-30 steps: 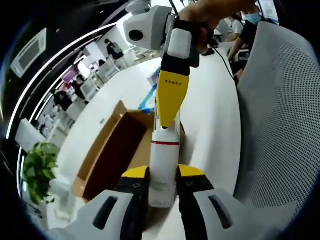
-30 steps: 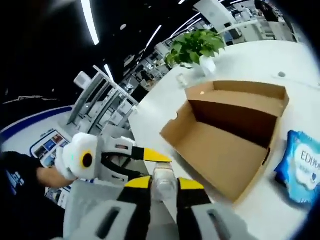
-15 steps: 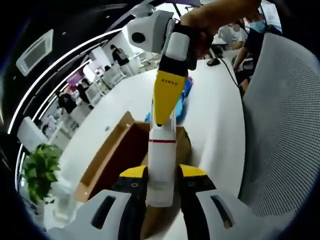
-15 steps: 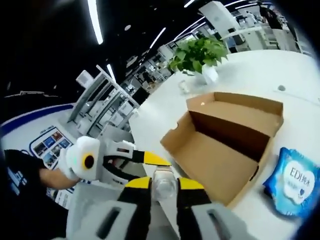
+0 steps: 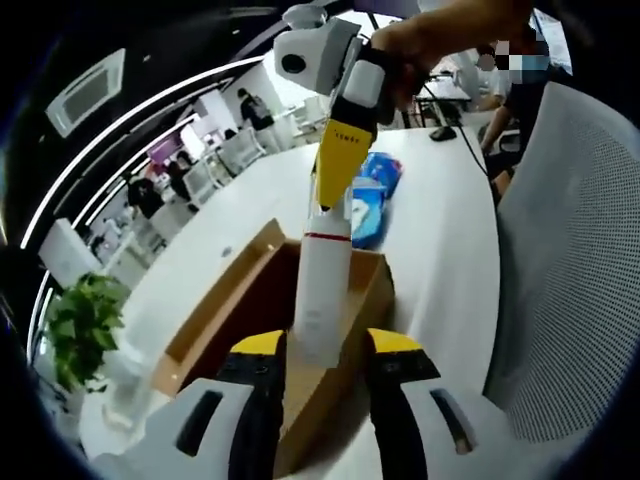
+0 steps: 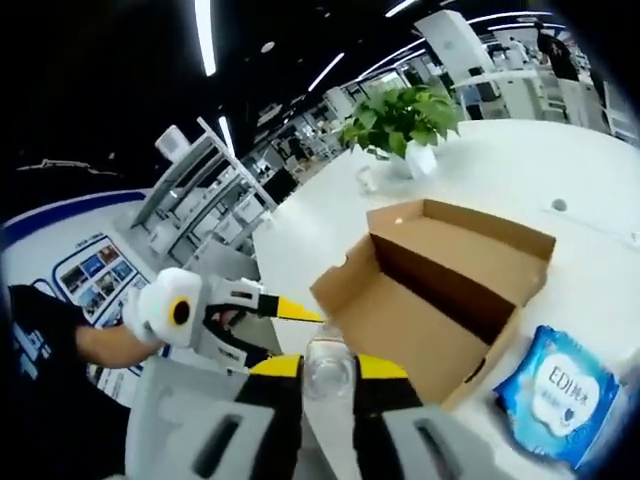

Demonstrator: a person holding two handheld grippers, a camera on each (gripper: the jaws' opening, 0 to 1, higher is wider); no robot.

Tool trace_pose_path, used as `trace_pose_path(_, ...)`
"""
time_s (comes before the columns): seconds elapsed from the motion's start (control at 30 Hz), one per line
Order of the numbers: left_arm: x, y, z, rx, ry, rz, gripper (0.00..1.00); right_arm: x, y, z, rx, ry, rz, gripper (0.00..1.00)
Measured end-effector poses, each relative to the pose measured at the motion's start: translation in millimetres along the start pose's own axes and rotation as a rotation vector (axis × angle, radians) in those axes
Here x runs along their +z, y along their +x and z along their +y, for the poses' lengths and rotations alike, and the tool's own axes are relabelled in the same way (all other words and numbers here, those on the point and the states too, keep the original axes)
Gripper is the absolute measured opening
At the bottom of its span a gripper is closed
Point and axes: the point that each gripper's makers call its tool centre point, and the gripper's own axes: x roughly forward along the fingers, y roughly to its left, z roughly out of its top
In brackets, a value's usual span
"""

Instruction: Operate the shoe box by opening the lid, removing the specified soft item, and placing it in the target area until the item is outside and the box remains undamaged.

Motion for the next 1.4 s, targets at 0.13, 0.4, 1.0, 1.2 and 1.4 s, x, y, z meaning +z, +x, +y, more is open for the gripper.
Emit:
trace_pose_path(0.13, -5.8, -2.7, 3.9, 0.011, -0.018, 0.011, 0.28, 4.9, -9.6, -7.6, -0.018, -0.018, -0.001, 0.14)
trace_pose_path(0.4, -20.9, -7.6, 16.0, 0.045, -0.067, 0.035, 0.22, 19.0, -31.4, -21.7, -0.064, -0.076, -0.006, 0.14)
trace_pose_path(1.0, -64.6, -30.2, 58.7, 0.166, -0.238, 0.106, 0.16, 50.0, -78.9, -65.0, -0.171, -0.214, -0.004, 0.14)
trace_pose_path(1.2, -86.1, -39.0, 74.1, 0.206, -0.278, 0.143, 0.17, 50.8, -89.2, -73.9, -0.205, -0.257, 0.022, 0.14)
trace_pose_path(1.4, -96.5, -43.7, 86.3, 0.239, -0.356, 0.142, 0.15, 53.8, -100.5, -82.5, -0.237, -0.293, 0.038, 0.14)
